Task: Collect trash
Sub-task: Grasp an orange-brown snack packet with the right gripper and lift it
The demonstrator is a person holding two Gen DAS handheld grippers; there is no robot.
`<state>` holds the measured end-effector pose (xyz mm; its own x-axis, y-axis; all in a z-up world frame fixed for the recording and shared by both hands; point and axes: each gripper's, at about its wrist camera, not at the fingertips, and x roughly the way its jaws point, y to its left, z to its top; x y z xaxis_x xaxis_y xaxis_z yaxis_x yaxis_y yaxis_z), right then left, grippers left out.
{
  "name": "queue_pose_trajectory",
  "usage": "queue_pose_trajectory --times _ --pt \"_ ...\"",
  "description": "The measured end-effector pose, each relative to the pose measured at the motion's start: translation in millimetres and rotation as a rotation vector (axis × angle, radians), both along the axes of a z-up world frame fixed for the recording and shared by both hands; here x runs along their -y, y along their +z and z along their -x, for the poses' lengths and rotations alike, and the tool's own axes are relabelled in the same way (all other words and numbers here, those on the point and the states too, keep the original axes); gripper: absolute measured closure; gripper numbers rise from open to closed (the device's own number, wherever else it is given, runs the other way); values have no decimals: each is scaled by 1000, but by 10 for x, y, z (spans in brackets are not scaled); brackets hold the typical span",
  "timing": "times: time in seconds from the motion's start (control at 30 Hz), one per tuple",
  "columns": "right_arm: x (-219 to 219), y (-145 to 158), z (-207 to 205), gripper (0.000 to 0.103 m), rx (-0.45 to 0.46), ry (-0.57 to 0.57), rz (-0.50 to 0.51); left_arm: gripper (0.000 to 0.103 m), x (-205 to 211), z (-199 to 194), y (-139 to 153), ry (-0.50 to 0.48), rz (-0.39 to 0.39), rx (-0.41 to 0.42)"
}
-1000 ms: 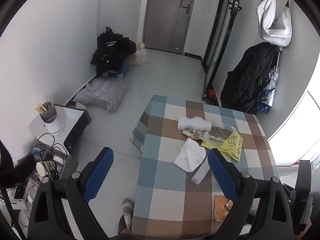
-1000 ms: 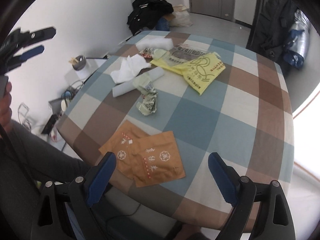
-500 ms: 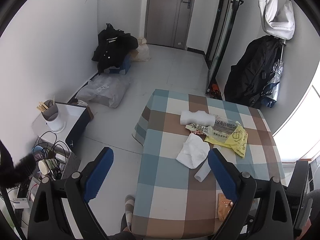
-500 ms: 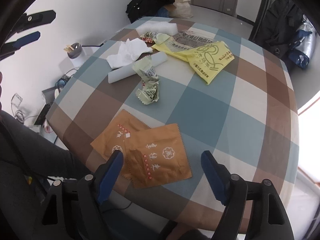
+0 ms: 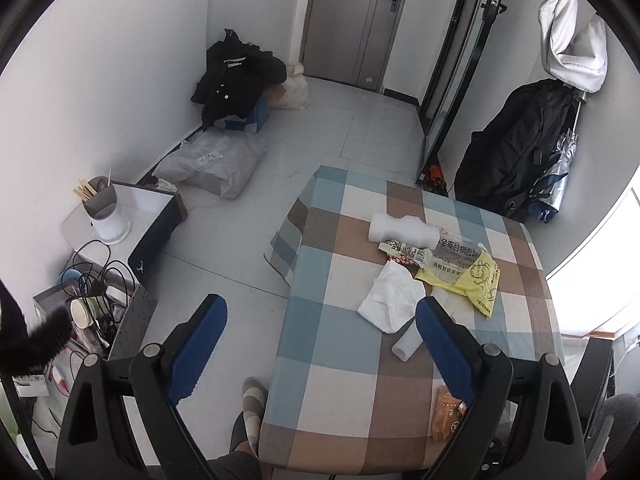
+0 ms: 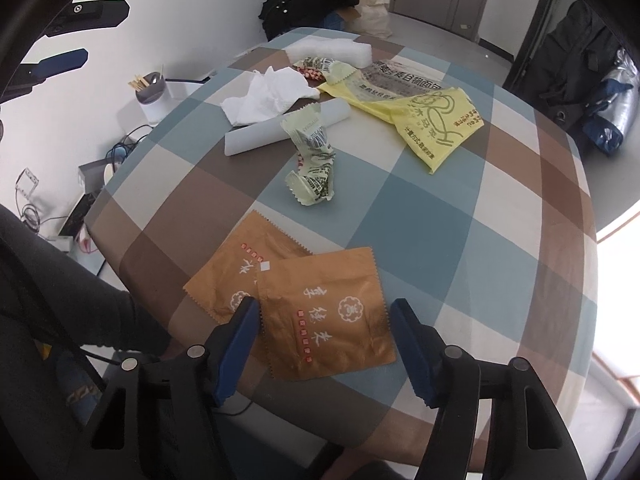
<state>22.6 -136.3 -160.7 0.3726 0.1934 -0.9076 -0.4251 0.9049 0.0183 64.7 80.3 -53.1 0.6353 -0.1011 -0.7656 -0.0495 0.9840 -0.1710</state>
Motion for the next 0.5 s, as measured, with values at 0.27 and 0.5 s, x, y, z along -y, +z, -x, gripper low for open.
queue_pose_trajectory --times 0.27,0.5 --pt "57 25 3 54 0 -24 -30 9 -80 -18 -47 29 41 -27" --pt "85 34 17 65 9 -47 -34 9 -106 -19 -78 43 50 -42"
